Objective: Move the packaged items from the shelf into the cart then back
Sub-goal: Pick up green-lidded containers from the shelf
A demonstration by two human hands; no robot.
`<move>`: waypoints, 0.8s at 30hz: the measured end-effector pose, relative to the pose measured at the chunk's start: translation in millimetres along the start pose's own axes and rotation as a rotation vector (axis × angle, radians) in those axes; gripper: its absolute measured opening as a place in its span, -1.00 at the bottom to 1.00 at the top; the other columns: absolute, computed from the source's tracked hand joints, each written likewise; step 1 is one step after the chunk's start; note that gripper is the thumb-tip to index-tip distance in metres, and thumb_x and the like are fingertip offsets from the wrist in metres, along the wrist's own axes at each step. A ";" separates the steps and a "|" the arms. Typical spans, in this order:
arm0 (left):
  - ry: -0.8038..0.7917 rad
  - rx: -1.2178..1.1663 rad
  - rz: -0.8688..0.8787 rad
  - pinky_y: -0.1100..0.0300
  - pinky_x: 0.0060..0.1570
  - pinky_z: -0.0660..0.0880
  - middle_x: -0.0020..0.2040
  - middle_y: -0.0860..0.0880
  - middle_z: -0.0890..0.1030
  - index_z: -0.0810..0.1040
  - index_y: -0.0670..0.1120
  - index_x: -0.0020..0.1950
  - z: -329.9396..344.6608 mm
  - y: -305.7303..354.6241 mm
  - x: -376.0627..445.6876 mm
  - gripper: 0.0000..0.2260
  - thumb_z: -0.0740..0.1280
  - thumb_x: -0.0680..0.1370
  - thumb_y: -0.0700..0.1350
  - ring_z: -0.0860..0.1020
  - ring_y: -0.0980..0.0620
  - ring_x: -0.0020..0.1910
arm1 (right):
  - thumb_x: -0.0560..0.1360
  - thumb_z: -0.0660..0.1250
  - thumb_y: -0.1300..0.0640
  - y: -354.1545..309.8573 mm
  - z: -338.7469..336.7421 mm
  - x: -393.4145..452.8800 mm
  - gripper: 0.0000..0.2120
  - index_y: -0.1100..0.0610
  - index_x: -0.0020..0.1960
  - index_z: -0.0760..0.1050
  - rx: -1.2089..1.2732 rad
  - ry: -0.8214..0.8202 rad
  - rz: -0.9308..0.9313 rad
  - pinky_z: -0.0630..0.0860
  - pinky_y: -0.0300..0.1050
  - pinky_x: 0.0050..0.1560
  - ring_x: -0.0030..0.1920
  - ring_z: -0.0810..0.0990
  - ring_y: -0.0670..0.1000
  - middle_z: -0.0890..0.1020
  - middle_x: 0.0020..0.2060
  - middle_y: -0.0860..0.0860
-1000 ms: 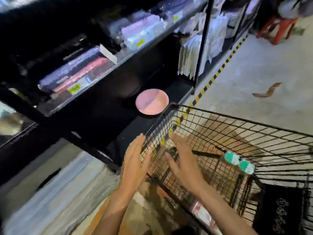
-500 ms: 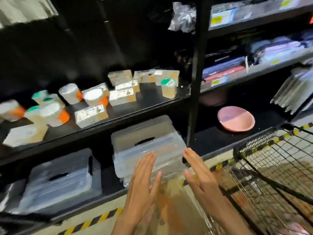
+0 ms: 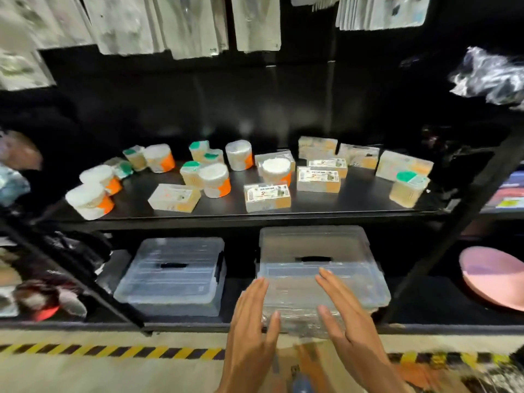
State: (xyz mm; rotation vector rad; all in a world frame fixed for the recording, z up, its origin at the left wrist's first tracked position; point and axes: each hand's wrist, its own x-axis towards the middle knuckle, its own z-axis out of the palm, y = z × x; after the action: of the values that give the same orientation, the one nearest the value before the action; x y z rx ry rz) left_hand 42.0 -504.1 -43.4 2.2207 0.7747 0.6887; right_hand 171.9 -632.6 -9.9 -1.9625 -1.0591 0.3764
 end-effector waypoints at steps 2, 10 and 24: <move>0.022 0.015 0.007 0.11 0.46 0.15 0.45 0.36 0.12 0.10 0.25 0.42 -2.2 -9.1 13.2 -0.56 0.00 0.54 0.21 0.08 0.35 0.46 | 0.58 0.11 -0.16 -2.0 5.7 18.3 -0.62 -0.34 0.38 0.16 0.019 -0.001 -0.008 0.01 -0.44 0.39 0.42 0.02 -0.43 0.12 0.40 -0.48; 0.127 0.074 -0.005 0.42 0.40 0.09 0.44 0.35 0.16 0.17 0.17 0.45 -18.2 -49.2 90.2 -0.55 -0.02 0.59 0.28 0.16 0.33 0.45 | 0.50 0.05 -0.27 -2.5 32.7 115.3 -0.53 -0.26 0.39 0.19 0.031 -0.014 -0.099 0.10 -0.31 0.45 0.44 0.08 -0.37 0.18 0.42 -0.39; 0.234 0.057 -0.135 0.11 0.45 0.22 0.48 0.27 0.20 0.18 0.19 0.47 -91.9 -100.3 218.8 -0.49 0.04 0.53 0.26 0.15 0.28 0.46 | 0.50 0.01 -0.30 -41.6 90.1 278.0 -0.48 -0.20 0.42 0.20 0.003 -0.086 -0.252 -0.04 -0.54 0.36 0.44 0.07 -0.36 0.17 0.42 -0.37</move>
State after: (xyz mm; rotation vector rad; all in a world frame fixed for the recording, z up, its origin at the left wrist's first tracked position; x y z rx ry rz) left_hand 98.6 -255.8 -4.6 2.1382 1.0625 0.8784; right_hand 261.3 -351.7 4.5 -1.7959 -1.3418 0.3251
